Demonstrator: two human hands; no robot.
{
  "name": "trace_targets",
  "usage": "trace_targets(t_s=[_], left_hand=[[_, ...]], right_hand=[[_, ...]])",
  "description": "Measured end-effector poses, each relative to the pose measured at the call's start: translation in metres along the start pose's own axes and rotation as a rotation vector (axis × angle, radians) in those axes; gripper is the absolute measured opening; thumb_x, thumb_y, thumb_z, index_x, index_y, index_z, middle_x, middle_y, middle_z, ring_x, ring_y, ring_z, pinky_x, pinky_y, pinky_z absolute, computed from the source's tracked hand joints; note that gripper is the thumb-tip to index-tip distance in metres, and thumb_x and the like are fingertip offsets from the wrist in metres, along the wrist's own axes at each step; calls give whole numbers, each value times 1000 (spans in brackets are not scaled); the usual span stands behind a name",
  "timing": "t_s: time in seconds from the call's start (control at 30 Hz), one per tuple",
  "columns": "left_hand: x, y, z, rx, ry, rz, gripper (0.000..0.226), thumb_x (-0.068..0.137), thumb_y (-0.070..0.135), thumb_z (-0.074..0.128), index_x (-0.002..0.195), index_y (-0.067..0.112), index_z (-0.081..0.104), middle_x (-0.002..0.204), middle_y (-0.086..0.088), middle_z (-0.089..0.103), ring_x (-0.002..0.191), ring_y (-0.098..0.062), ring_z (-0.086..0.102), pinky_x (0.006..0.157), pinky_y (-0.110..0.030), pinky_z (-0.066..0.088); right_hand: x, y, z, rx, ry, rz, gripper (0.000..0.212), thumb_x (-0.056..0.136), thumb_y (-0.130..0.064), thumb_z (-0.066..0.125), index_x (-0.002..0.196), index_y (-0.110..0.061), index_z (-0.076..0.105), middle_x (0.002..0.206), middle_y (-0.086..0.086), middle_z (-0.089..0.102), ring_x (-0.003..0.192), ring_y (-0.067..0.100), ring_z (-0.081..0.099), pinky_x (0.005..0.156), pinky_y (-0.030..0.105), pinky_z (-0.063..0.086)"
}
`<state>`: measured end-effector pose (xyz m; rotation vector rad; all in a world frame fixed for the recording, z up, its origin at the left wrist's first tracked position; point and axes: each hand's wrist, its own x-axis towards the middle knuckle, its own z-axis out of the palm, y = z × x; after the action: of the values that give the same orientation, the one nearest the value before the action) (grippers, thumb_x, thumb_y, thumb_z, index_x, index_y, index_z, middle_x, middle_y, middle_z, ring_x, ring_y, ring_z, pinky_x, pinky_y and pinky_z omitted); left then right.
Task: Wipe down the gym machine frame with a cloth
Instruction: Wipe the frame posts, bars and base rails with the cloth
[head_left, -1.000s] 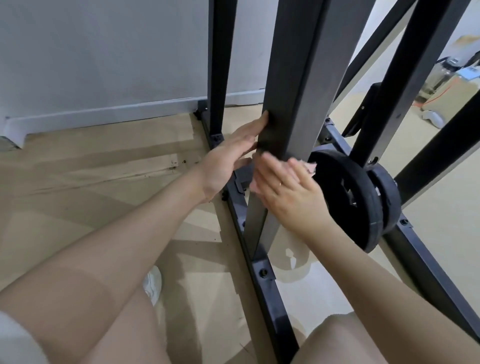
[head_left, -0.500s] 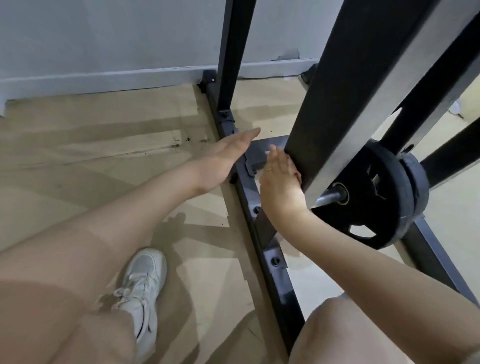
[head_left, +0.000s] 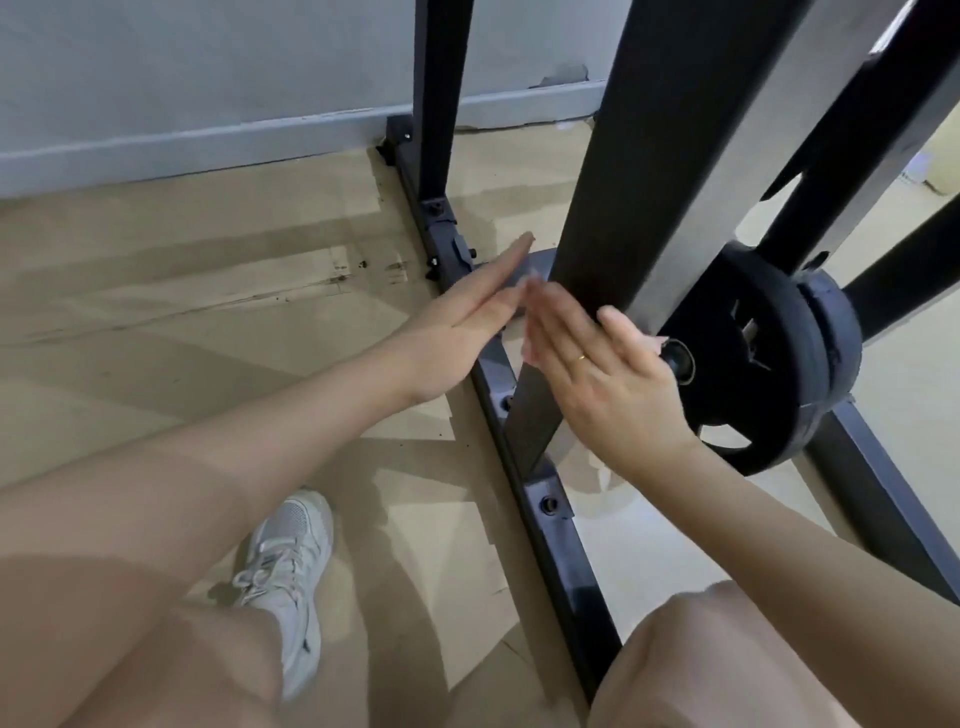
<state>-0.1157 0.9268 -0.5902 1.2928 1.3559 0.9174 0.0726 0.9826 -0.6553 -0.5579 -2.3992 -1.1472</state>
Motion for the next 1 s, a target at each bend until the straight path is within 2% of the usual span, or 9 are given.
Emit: trace_targets(t_s=[0.1, 0.2, 0.33, 0.5, 0.67, 0.8, 0.87, 0.93, 1.0], left_hand=[[5, 24, 8, -127, 114, 109, 44, 103, 30, 23, 145, 36, 16, 156, 7, 19, 141, -4, 20, 118, -32, 19], [6, 31, 14, -183, 145, 150, 35, 98, 42, 25, 131, 53, 25, 154, 6, 25, 137, -8, 30, 116, -41, 24], [1, 25, 26, -125, 130, 151, 33, 96, 43, 34, 127, 55, 34, 145, -15, 35, 139, -33, 28, 117, -41, 23], [-6, 23, 39, -112, 125, 164, 36, 95, 41, 36, 130, 47, 28, 150, 1, 31, 140, -14, 28, 117, -41, 22], [-8, 30, 40, -161, 120, 137, 38, 99, 38, 32, 137, 38, 29, 150, 4, 34, 139, -13, 31, 116, -41, 24], [-9, 35, 40, -173, 130, 100, 39, 100, 31, 29, 139, 37, 29, 149, 7, 36, 138, -12, 34, 116, -37, 26], [-7, 34, 35, -168, 139, 86, 42, 97, 39, 31, 138, 36, 37, 145, 8, 44, 134, -11, 39, 115, -34, 29], [-7, 32, 32, -159, 128, 80, 37, 99, 44, 33, 134, 41, 44, 141, 9, 47, 133, -8, 41, 114, -34, 30], [-8, 29, 31, -141, 123, 84, 32, 94, 46, 34, 122, 56, 44, 143, 16, 42, 135, -5, 36, 116, -37, 26]], right_hand=[[11, 26, -9, 84, 41, 132, 66, 96, -27, 51, 150, -11, 18, 160, 5, -8, 148, 19, -8, 120, 35, -4], [16, 21, -4, 75, 175, 212, 87, 87, -34, 62, 153, -13, 9, 161, 4, -9, 148, 20, -8, 121, 37, 2], [11, 18, 0, 158, 185, 237, 79, 91, -29, 61, 153, -12, 15, 161, 4, -10, 148, 21, -6, 120, 39, 6], [19, 31, -30, 331, 344, 356, 25, 91, -23, 68, 116, -16, 65, 148, 4, 29, 135, 23, 32, 109, 39, 35], [47, 53, -67, 632, 393, 669, 11, 88, -47, 62, 85, -37, 61, 81, -11, 58, 73, 13, 57, 69, 26, 49], [64, 51, -55, 869, 456, 717, 10, 97, -20, 57, 105, -18, 62, 105, 18, 59, 106, 36, 58, 97, 53, 46], [49, 32, -29, 702, 400, 483, 38, 97, -3, 50, 133, -4, 41, 140, 15, 35, 142, 28, 24, 117, 43, 23], [19, 11, -8, 613, 253, 340, 56, 92, 0, 50, 142, -8, 25, 158, 5, 6, 147, 27, 6, 117, 43, 19], [-6, 2, -3, 559, 174, 236, 58, 90, -2, 49, 142, -10, 25, 159, 3, 1, 142, 30, 15, 109, 45, 29]])
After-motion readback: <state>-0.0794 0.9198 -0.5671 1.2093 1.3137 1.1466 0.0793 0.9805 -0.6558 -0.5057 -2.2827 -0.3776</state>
